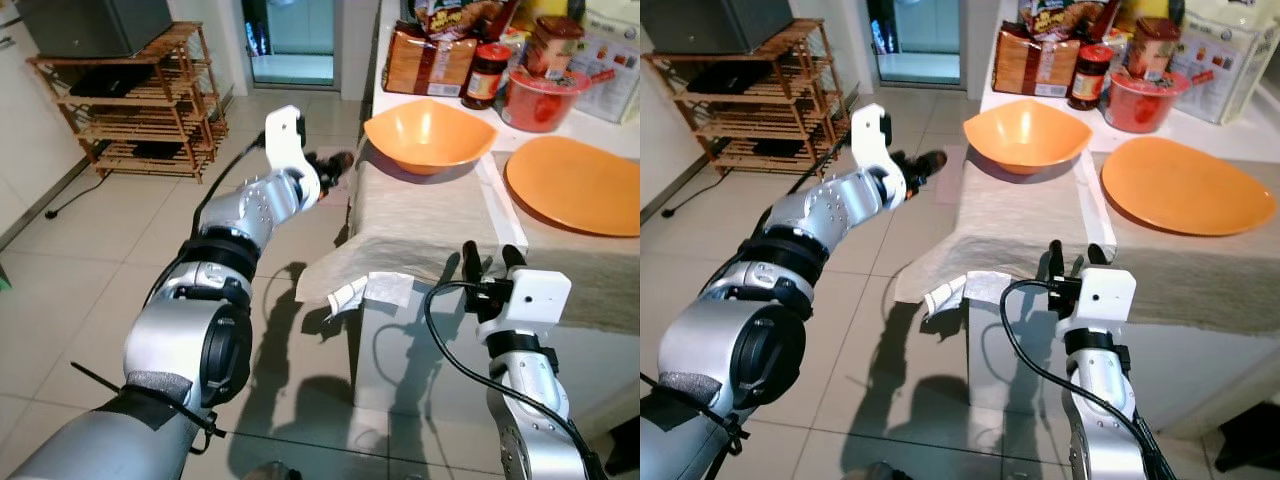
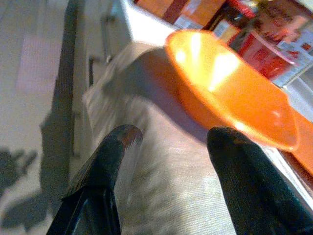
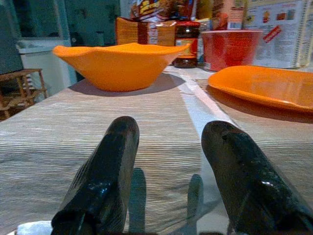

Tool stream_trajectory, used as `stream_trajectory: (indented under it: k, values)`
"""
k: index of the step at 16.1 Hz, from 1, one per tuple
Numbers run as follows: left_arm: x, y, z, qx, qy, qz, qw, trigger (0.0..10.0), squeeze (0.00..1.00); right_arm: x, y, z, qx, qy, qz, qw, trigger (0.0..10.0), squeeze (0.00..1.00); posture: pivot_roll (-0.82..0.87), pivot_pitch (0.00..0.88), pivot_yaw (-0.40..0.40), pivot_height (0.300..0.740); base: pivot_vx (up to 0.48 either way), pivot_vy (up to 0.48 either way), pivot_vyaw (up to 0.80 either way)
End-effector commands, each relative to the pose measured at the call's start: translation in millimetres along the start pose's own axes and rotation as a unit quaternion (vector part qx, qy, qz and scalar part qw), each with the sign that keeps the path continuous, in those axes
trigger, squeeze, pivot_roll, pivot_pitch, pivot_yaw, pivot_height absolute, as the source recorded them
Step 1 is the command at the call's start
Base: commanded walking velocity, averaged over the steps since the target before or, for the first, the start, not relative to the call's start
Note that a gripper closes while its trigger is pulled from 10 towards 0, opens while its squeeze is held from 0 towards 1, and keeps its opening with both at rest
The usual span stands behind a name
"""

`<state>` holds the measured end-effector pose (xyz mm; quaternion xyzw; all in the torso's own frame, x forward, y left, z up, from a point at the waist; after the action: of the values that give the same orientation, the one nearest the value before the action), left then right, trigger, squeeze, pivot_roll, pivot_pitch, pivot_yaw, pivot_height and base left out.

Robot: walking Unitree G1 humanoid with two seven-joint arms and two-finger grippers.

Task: Setting the table

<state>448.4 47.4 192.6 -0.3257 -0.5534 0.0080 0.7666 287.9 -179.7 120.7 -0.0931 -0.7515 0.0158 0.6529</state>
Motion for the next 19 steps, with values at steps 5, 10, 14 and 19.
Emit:
stream_trajectory:
  k: [5,10,14,19]
  values:
    - [5.5,-20.0,50.2,-0.094,-0.185,-0.343,0.916,10.0,0.00,7.0,-4.6,-0.3,-0.012,-0.007,0.004,1.000,10.0,0.00,-0.12,0.000,0.090,0.722,0.000,0.000,0.00]
    - [-30.3,-13.0,69.6,-0.081,-0.182,-0.307,0.931,10.0,0.00,10.6,1.2,-8.3,-0.005,-0.019,-0.004,1.000,10.0,0.00,-0.07,0.000,0.075,0.722,0.000,0.000,0.00]
    - [-31.0,-17.0,69.3,-0.079,-0.180,-0.285,0.938,10.0,0.00,10.7,1.1,-10.2,-0.010,-0.020,-0.005,1.000,10.0,0.00,-0.07,0.000,0.083,0.722,0.000,-0.229,0.00]
    - [-32.8,-22.6,67.3,-0.082,-0.178,-0.281,0.940,10.0,0.00,12.5,-0.5,-11.4,-0.011,-0.024,-0.001,1.000,10.0,0.00,-0.08,0.000,0.080,0.722,0.000,-0.440,0.00]
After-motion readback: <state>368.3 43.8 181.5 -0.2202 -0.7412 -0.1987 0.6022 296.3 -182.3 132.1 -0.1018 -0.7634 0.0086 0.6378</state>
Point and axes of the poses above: a point about 5 cm out from each wrist's last joint towards the gripper, its own z axis pointing back from the gripper into the wrist, its own x axis along the axis of the wrist's last joint, y = z × x, the point moved 5 cm from there along -z, pointing out of the wrist towards the gripper, and after that the axes turned 6 degrees about z, right-handed, at the moved point
